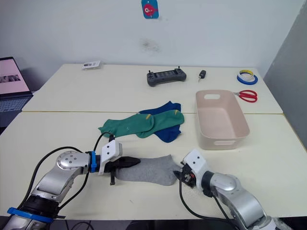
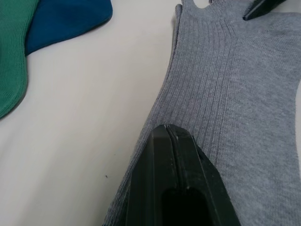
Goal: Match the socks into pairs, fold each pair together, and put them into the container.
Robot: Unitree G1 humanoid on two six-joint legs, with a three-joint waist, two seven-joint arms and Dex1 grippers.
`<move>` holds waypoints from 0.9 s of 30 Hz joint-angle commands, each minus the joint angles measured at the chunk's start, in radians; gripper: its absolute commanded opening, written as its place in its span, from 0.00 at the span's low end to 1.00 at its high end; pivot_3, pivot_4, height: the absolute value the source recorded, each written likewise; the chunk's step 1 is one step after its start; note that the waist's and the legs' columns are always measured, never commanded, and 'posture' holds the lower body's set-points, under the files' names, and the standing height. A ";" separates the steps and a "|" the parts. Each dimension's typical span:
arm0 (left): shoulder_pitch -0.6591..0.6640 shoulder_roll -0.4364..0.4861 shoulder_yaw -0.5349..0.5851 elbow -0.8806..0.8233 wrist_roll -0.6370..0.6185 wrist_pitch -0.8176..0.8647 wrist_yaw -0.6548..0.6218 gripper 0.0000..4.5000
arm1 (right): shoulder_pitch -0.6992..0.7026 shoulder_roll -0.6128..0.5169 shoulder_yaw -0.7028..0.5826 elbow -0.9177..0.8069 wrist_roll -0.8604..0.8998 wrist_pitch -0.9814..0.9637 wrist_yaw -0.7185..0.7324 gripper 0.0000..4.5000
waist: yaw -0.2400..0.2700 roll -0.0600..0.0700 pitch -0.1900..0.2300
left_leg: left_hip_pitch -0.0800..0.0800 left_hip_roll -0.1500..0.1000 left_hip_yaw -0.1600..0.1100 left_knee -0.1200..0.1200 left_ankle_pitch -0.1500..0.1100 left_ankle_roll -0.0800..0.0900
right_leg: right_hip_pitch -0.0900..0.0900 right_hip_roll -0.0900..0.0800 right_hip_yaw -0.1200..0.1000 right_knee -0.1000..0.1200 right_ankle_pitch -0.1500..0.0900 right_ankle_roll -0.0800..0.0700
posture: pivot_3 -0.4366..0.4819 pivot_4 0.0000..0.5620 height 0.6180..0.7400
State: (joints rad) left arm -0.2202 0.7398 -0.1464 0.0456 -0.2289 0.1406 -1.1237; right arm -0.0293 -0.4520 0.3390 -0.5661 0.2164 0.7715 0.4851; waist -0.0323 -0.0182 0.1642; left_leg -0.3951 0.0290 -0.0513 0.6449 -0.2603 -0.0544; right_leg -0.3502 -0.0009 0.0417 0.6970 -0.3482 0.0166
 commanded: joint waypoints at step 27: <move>-0.056 -0.034 -0.069 -0.087 -0.011 0.117 -0.058 0.00 | -0.217 -0.151 -0.177 0.061 0.237 0.159 0.217 0.00 | 0.000 0.000 0.001 | -0.003 0.000 0.000 0.000 0.000 0.000 | -0.003 0.001 0.000 0.000 0.000 0.000 | 0.48 0.27 1.00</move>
State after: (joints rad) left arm -0.2777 0.7033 -0.2110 -0.0344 -0.2464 0.2684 -1.1709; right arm -0.2289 -0.6014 0.1774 -0.4645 0.4303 0.9266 0.6972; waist -0.0322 -0.0181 0.1652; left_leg -0.3985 0.0290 -0.0515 0.6453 -0.2603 -0.0544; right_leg -0.3529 -0.0001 0.0416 0.6966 -0.3481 0.0164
